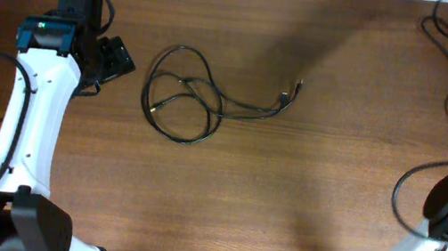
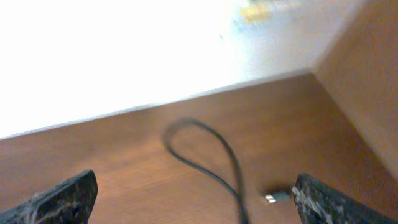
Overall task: Untangle cables
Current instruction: 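Drag a cable strand with the right gripper to the upper right table, then reach the right gripper back and grasp the remaining cable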
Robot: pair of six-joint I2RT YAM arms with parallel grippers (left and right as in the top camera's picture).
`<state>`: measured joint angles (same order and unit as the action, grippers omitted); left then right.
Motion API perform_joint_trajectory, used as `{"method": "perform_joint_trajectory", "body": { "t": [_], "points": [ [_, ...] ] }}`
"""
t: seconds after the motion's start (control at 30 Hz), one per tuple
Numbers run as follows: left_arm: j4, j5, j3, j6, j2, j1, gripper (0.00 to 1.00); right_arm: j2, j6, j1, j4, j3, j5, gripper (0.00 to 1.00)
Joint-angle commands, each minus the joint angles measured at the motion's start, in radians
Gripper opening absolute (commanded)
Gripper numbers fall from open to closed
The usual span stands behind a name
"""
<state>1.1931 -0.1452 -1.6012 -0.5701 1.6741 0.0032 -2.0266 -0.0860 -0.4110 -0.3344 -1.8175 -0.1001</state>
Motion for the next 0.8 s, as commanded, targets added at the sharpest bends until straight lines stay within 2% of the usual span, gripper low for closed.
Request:
{"method": "perform_joint_trajectory", "body": {
  "t": [0.0,0.03,0.27,0.37,0.47,0.57,0.67,0.7,0.77],
  "points": [
    [0.001,0.000,-0.013,-0.013,-0.005,0.006,0.99,0.050,-0.002,0.146,-0.094,-0.006,-0.212,1.00],
    [0.001,0.000,-0.013,-0.013,-0.005,0.006,0.99,0.049,-0.002,0.225,-0.145,-0.006,-0.265,1.00],
    [0.001,0.000,-0.013,-0.013,-0.005,0.006,0.99,0.029,-0.002,0.731,-0.426,0.024,-0.266,1.00],
    [0.001,0.000,-0.013,-0.013,-0.005,0.006,0.99,0.026,-0.003,0.897,-0.526,0.062,-0.264,1.00],
    [0.001,0.000,-0.013,-0.013,-0.005,0.006,0.99,0.026,-0.006,1.021,-0.541,0.136,-0.252,1.00],
    [0.001,0.000,-0.013,-0.013,-0.005,0.006,0.99,0.025,-0.006,1.117,-0.385,0.298,-0.252,1.00],
    [0.001,0.000,-0.013,-0.013,-0.005,0.006,0.99,0.025,-0.006,1.194,-0.033,0.496,-0.252,0.75],
    [0.001,0.000,-0.013,-0.013,-0.005,0.006,0.99,0.025,-0.006,1.213,0.093,0.556,-0.251,0.73],
    [0.001,0.000,-0.013,-0.013,-0.005,0.006,0.99,0.015,-0.007,1.216,0.223,0.599,-0.251,0.66]
  ]
}}
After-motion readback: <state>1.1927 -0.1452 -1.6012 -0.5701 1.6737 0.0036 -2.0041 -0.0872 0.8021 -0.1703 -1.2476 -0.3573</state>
